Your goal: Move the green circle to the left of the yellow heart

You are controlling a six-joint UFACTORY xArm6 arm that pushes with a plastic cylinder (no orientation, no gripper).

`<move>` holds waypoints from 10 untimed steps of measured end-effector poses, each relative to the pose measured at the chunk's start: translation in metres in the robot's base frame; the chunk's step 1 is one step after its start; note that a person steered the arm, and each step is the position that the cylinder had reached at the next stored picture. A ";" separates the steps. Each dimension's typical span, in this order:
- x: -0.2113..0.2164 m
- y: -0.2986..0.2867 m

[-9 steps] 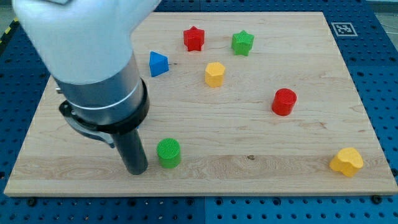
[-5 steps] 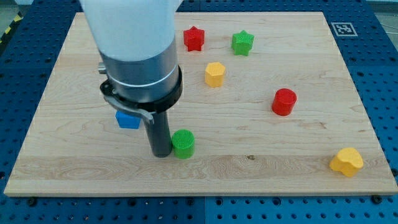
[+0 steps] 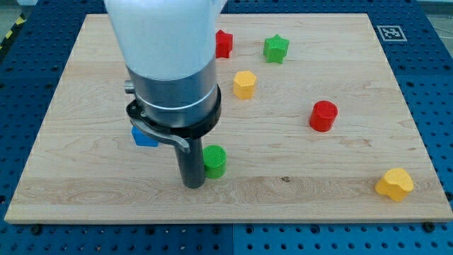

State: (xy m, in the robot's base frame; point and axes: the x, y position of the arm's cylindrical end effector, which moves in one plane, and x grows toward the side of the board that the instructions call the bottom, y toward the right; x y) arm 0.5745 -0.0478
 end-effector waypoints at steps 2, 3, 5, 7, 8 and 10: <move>-0.006 0.009; -0.014 0.009; -0.054 0.009; -0.029 0.029; -0.003 0.043; 0.000 0.051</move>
State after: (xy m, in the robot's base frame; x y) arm 0.5742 0.0036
